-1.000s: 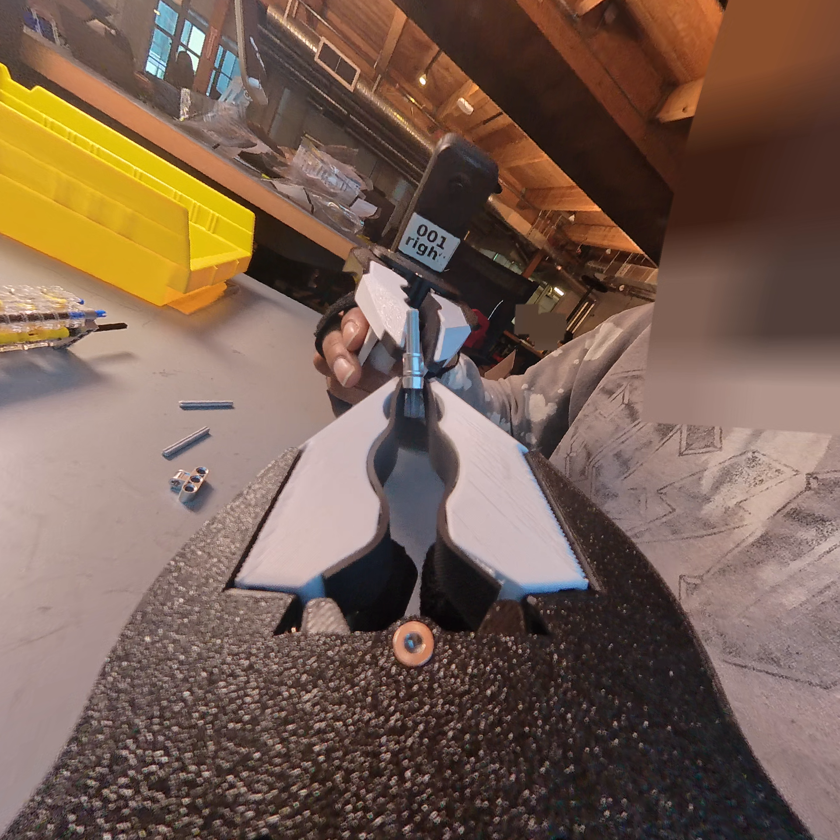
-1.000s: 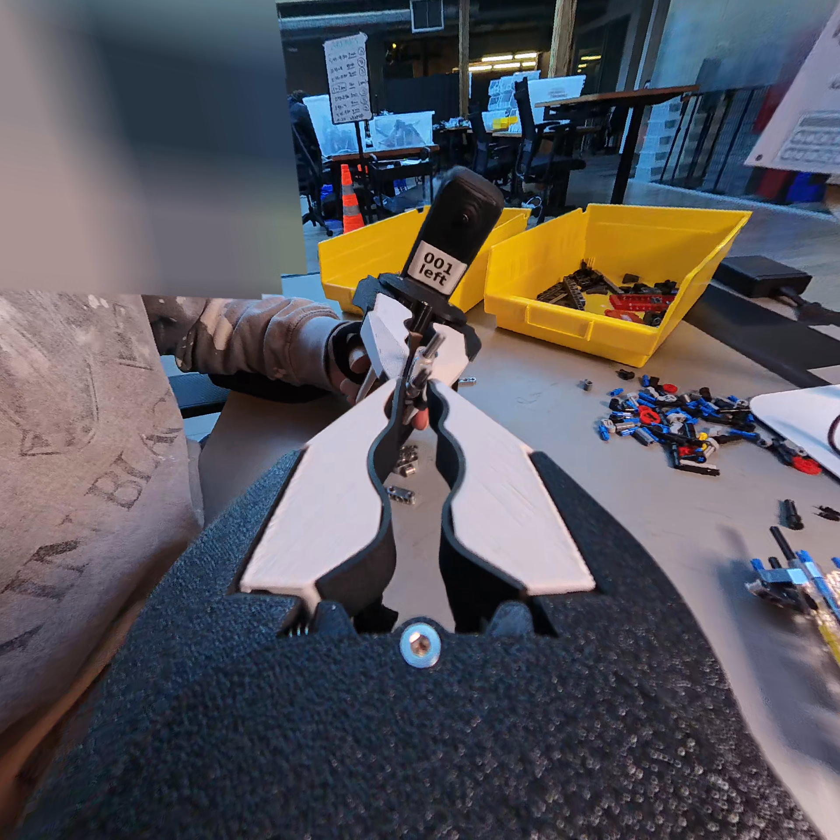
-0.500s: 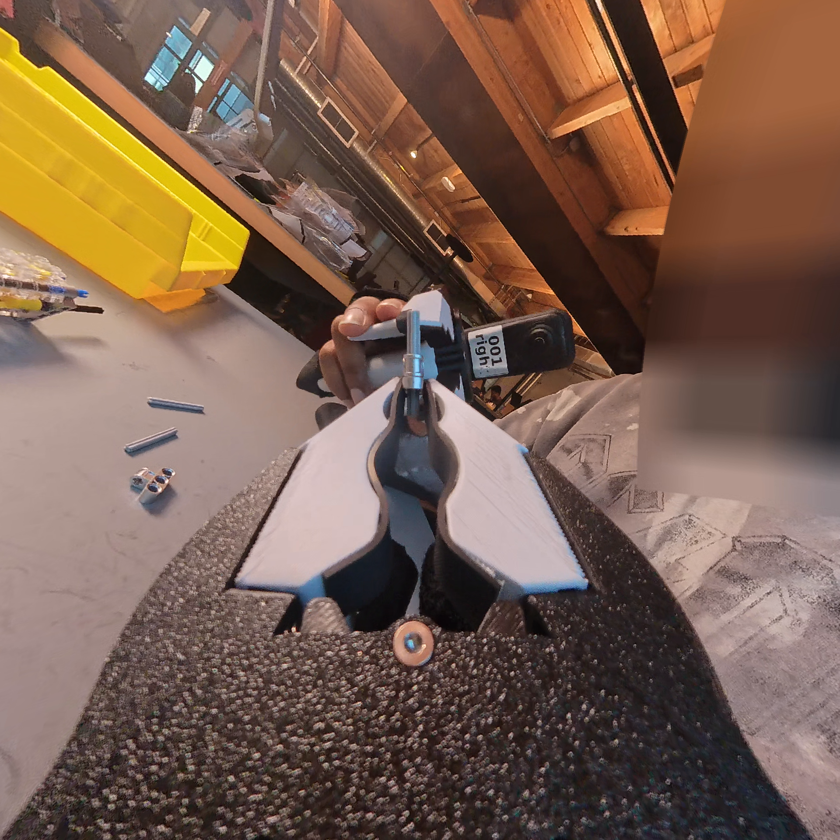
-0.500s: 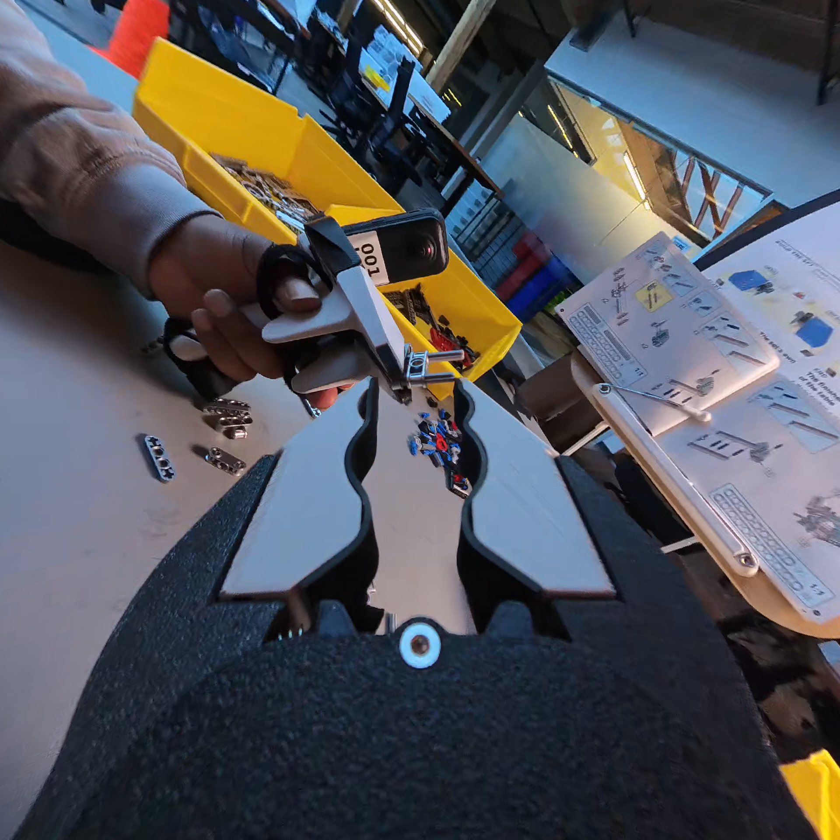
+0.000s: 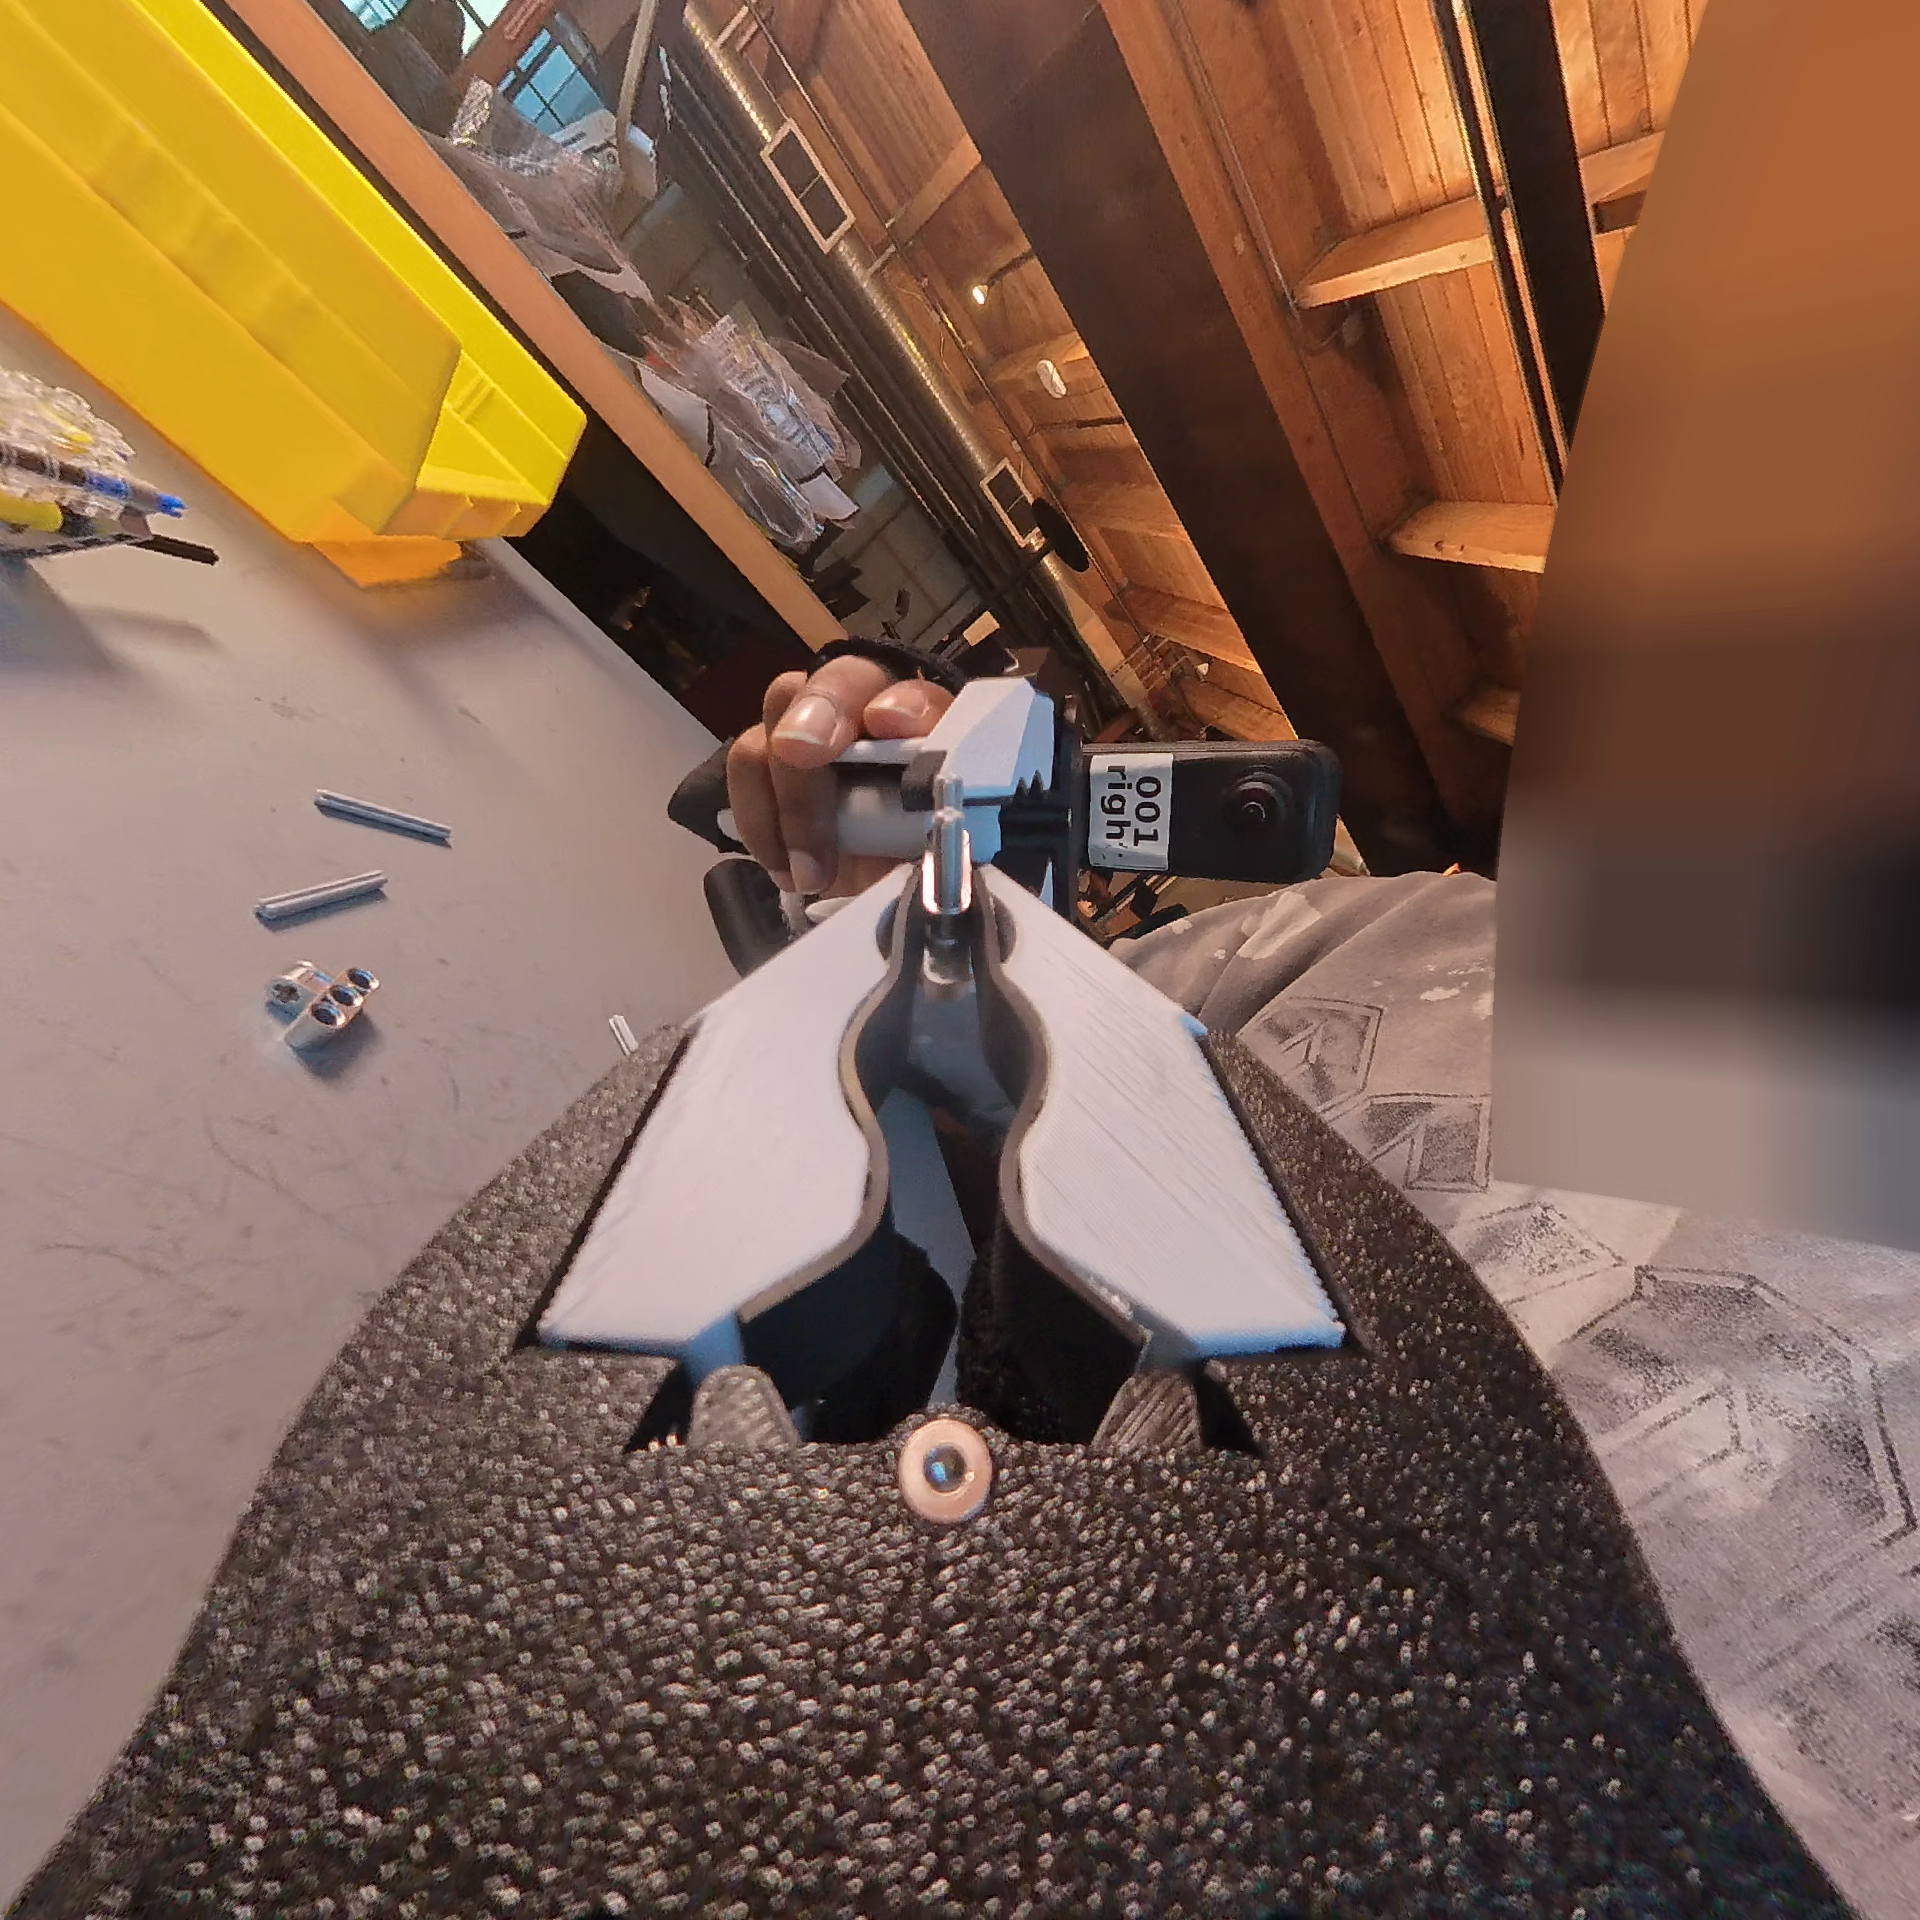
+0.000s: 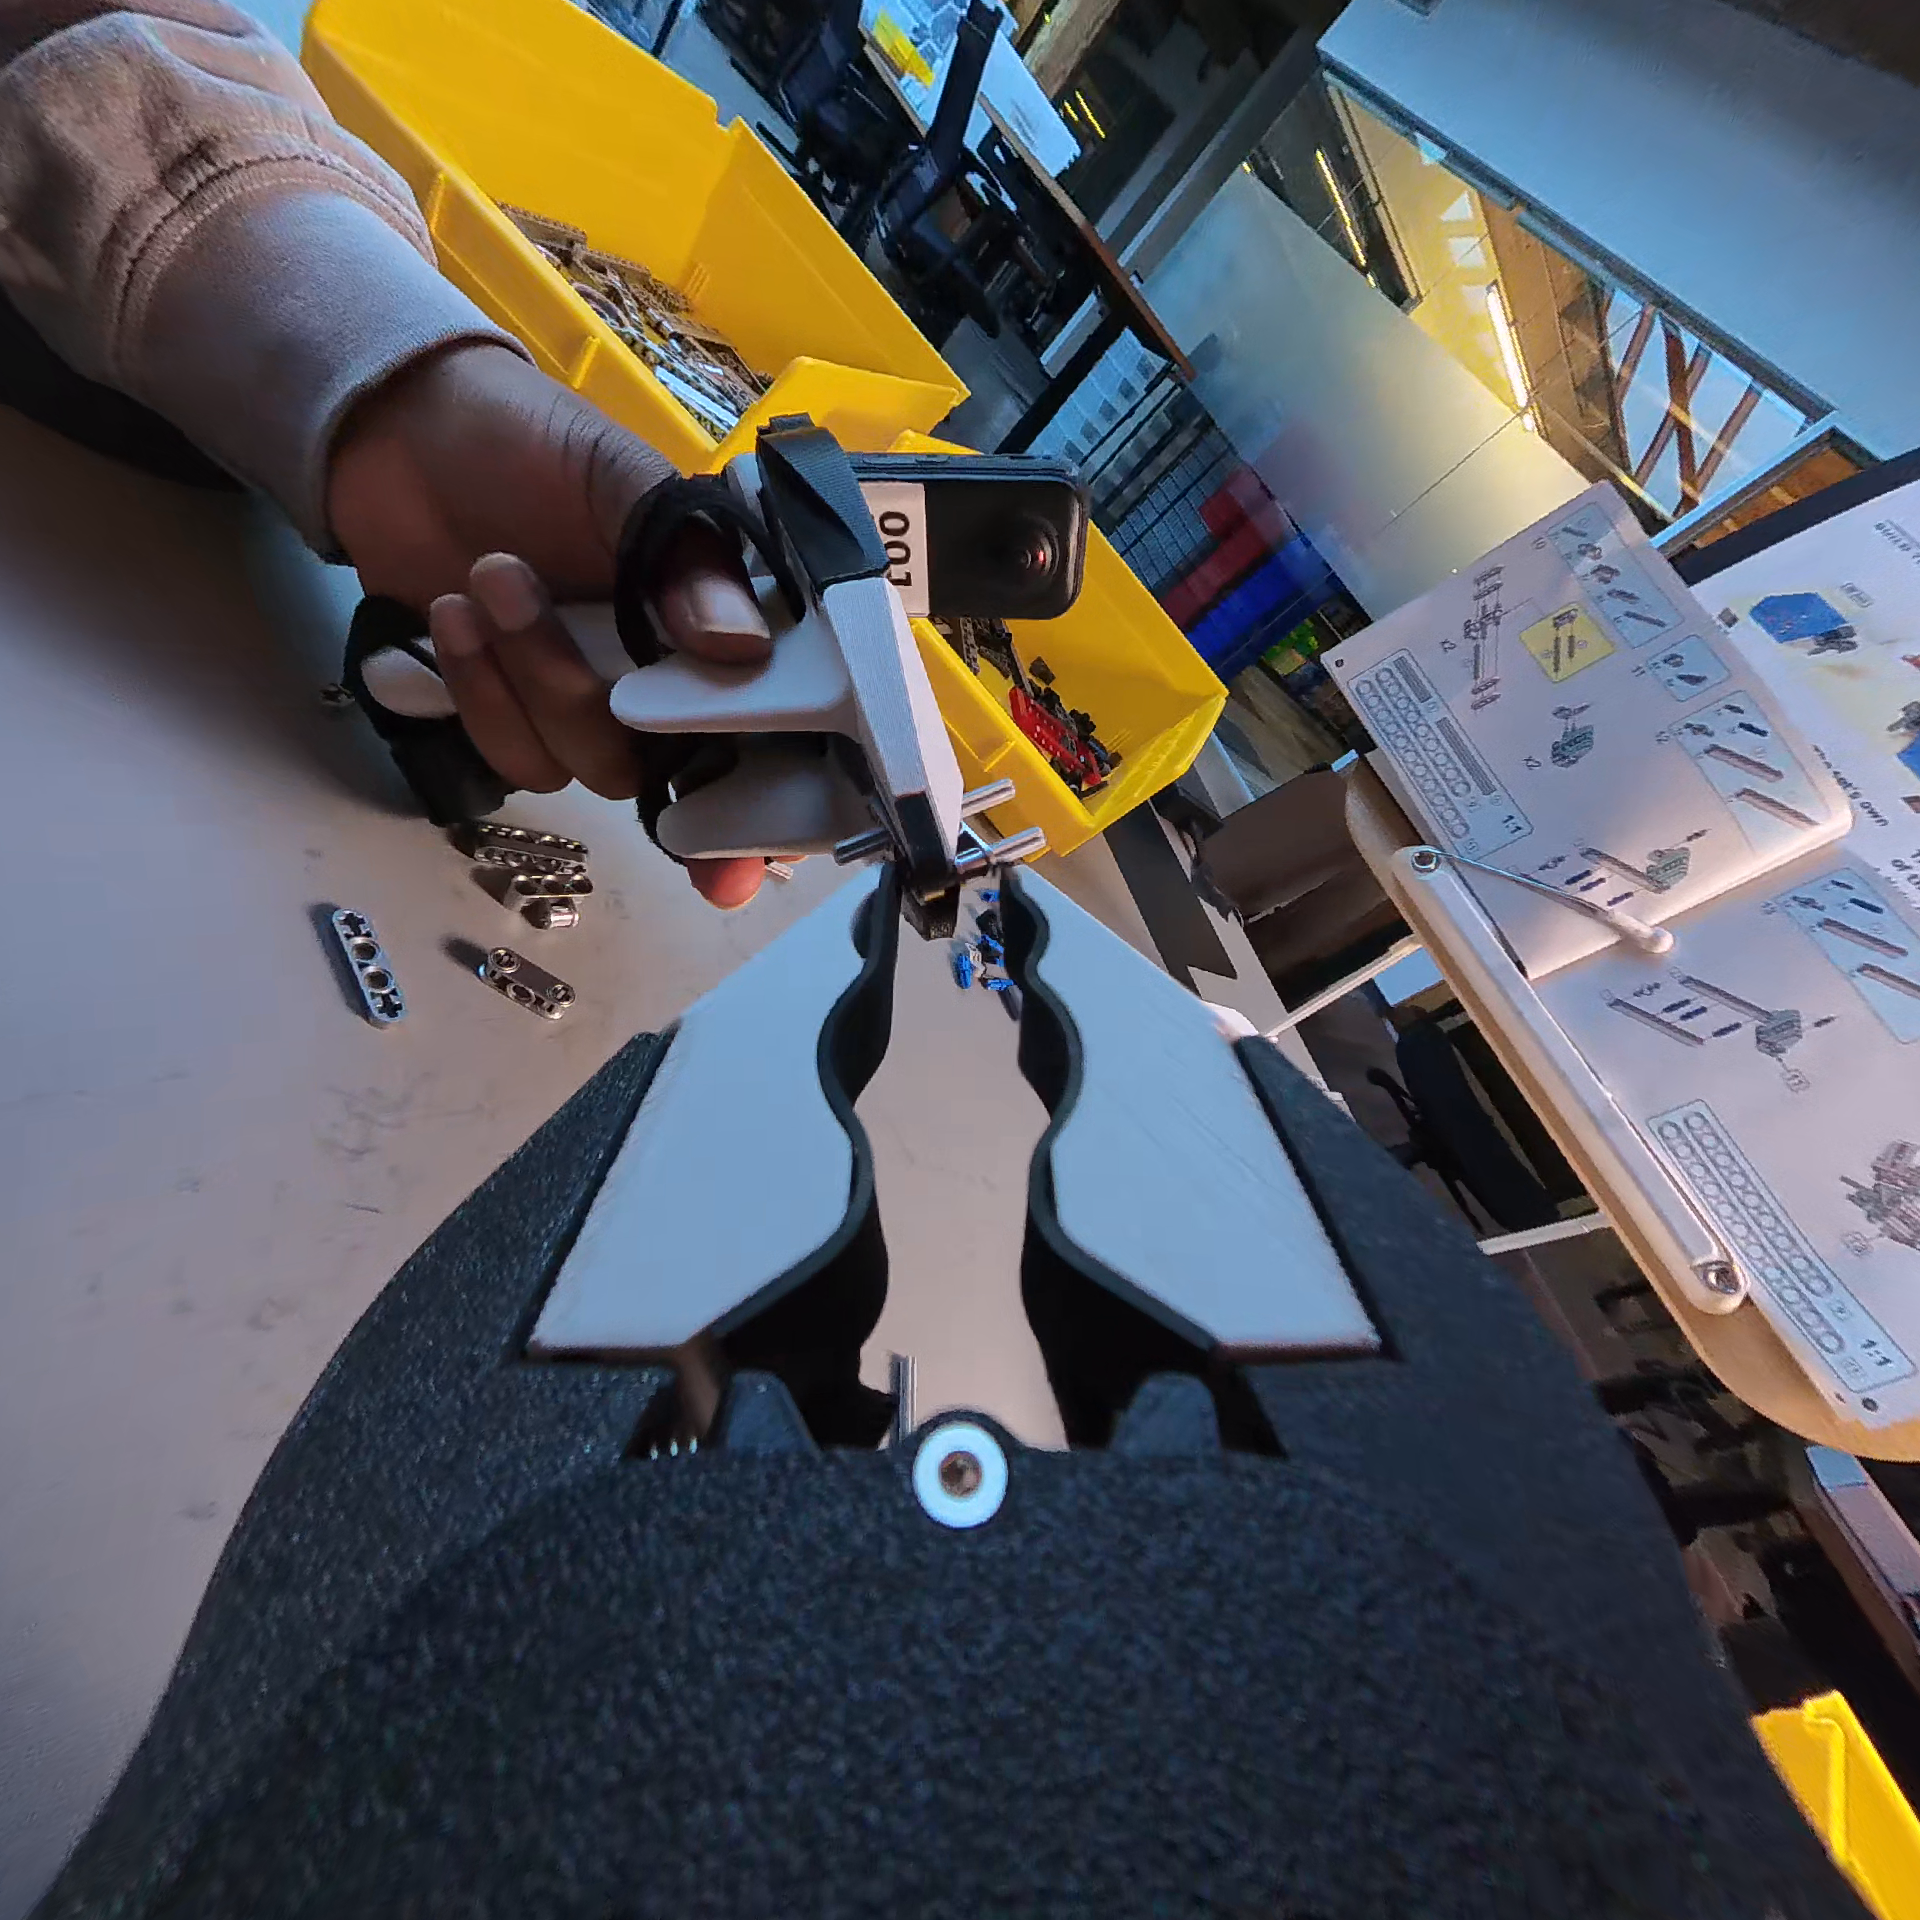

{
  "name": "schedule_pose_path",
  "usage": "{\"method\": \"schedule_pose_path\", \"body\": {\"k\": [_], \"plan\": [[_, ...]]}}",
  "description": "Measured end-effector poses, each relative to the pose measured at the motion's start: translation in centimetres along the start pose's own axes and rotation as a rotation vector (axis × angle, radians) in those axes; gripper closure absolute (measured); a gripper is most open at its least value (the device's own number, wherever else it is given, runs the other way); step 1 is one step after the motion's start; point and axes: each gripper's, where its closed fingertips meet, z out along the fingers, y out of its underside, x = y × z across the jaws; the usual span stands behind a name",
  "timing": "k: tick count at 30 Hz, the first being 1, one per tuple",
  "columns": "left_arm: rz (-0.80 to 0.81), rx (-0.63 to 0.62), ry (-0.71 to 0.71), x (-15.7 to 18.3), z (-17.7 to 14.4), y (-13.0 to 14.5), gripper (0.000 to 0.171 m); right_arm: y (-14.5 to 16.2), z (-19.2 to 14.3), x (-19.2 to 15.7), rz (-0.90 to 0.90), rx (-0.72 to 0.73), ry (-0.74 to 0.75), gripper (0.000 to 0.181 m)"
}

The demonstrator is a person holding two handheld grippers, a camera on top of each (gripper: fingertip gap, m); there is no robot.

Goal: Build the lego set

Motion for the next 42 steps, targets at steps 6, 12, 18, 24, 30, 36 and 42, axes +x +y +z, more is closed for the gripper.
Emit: {"method": "schedule_pose_path", "body": {"k": [6, 12, 18, 24, 30, 36, 42], "plan": [[-0.043, -0.064, 0.025, 0.1, 0.1, 1.0, 0.166, -0.1, -0.5, -0.2, 0.078, 0.028, -0.068, 0.139], [-0.117, -0.178, 0.031, 0.1, 0.4, 3.1, 0.166, -0.3, -1.0, -2.5, 0.047, 0.042, -0.193, 0.148], [-0.163, -0.204, 0.054, 0.2, 0.5, 3.7, 0.166, -0.2, -1.3, -3.0, 0.075, 0.035, -0.229, 0.156], [-0.204, -0.181, 0.085, 0.5, 0.5, 3.4, 0.165, -0.4, -1.3, -2.8, 0.136, 0.04, -0.232, 0.157], [-0.197, -0.133, 0.091, 0.5, 0.0, 2.4, 0.163, -0.5, -1.3, -2.2, 0.169, 0.044, -0.205, 0.16], [-0.136, -0.135, 0.045, 0.2, -0.7, 2.0, 0.163, -0.3, -1.1, -1.7, 0.156, 0.046, -0.166, 0.16], [-0.111, -0.133, 0.029, 0.1, -0.8, 1.9, 0.166, -0.3, -1.0, -1.5, 0.146, 0.055, -0.131, 0.158]]}}
